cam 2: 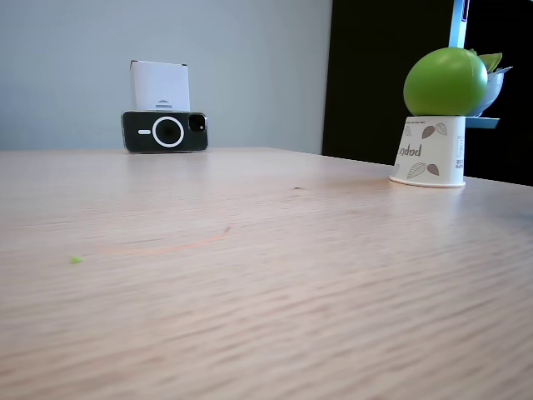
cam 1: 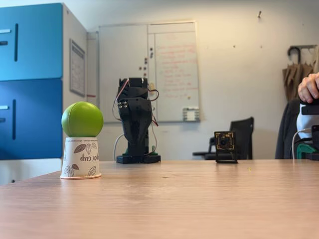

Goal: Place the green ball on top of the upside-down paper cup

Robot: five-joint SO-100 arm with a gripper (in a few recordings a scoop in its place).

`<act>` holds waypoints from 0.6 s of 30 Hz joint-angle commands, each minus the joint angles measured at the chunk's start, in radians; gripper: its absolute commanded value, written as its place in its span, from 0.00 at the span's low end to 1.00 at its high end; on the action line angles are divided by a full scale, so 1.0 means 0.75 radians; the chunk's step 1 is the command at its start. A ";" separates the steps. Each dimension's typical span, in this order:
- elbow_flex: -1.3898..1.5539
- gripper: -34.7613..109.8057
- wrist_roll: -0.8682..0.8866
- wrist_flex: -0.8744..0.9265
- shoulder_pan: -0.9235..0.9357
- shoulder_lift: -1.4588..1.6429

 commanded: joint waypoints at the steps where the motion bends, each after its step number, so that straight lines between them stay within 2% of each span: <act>1: 0.070 0.24 -0.012 0.008 0.000 0.043; 8: 0.215 0.24 -0.012 0.014 0.004 0.139; 14: 0.215 0.24 -0.016 0.215 0.029 0.231; 18: 0.215 0.24 -0.033 0.262 0.061 0.311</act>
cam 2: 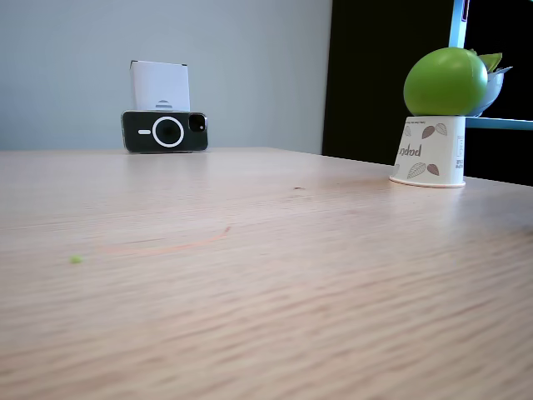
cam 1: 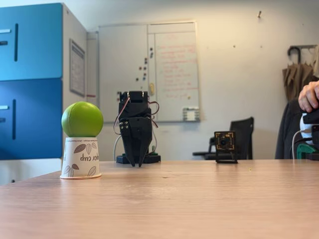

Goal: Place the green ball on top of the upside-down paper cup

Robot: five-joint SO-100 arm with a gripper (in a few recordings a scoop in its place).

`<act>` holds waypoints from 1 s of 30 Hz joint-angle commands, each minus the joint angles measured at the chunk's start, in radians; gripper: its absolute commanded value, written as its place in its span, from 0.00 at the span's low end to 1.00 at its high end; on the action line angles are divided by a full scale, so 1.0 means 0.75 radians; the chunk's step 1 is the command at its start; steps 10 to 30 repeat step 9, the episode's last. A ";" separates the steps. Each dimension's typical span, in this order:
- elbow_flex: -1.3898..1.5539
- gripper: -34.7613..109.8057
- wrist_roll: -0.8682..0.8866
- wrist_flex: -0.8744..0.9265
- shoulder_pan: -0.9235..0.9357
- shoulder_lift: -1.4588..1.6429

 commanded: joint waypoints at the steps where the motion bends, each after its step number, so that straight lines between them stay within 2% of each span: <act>1: -0.004 0.24 -0.008 0.037 0.014 0.049; 30: -0.004 0.24 -0.008 0.049 0.014 0.070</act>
